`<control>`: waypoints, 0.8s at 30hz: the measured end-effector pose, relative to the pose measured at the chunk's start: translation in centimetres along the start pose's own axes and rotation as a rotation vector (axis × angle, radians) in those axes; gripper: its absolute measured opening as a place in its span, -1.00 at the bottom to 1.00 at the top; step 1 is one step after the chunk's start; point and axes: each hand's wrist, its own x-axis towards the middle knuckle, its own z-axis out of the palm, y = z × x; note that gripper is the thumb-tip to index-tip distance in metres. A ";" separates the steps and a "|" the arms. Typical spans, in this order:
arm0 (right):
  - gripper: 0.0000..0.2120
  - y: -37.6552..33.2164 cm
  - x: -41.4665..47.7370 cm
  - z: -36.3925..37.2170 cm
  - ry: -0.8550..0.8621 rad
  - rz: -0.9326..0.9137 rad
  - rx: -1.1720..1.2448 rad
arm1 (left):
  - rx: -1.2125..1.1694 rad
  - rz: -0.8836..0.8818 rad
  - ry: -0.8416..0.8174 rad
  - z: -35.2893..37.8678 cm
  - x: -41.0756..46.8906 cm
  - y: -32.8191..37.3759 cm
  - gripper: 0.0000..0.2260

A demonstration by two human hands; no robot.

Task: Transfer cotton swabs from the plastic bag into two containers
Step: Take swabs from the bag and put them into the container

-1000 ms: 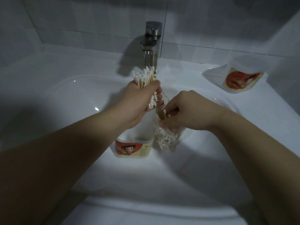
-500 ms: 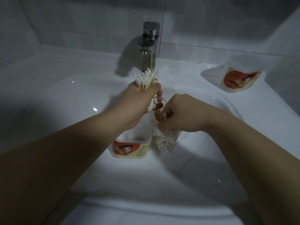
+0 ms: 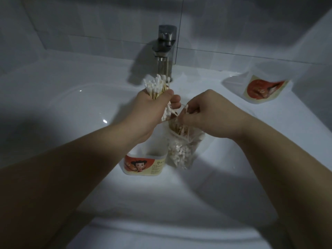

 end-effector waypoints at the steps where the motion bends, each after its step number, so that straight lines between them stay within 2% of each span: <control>1: -0.70 0.1 0.0 -0.2 0.020 0.008 0.044 | -0.011 -0.006 -0.003 -0.1 0.0 0.1 -0.93; 6: -0.69 0.5 0.1 -0.5 0.087 0.059 0.255 | -0.032 -0.039 -0.046 -0.1 -0.2 0.3 -0.90; 12: -0.64 0.5 0.1 -0.1 0.135 0.129 0.423 | -0.047 -0.083 -0.097 -0.2 -0.4 0.4 -0.77; 17: -0.71 0.5 0.1 -0.4 0.203 0.168 0.477 | -0.129 -0.071 -0.047 -0.5 0.1 0.6 -0.91; 20: -0.71 0.7 0.4 -0.6 0.250 0.195 0.589 | -0.106 -0.053 -0.014 -0.5 0.2 0.6 -0.94; 24: -0.71 0.8 0.7 -0.4 0.249 0.216 0.721 | -0.133 -0.090 -0.069 -0.3 0.0 0.7 -0.95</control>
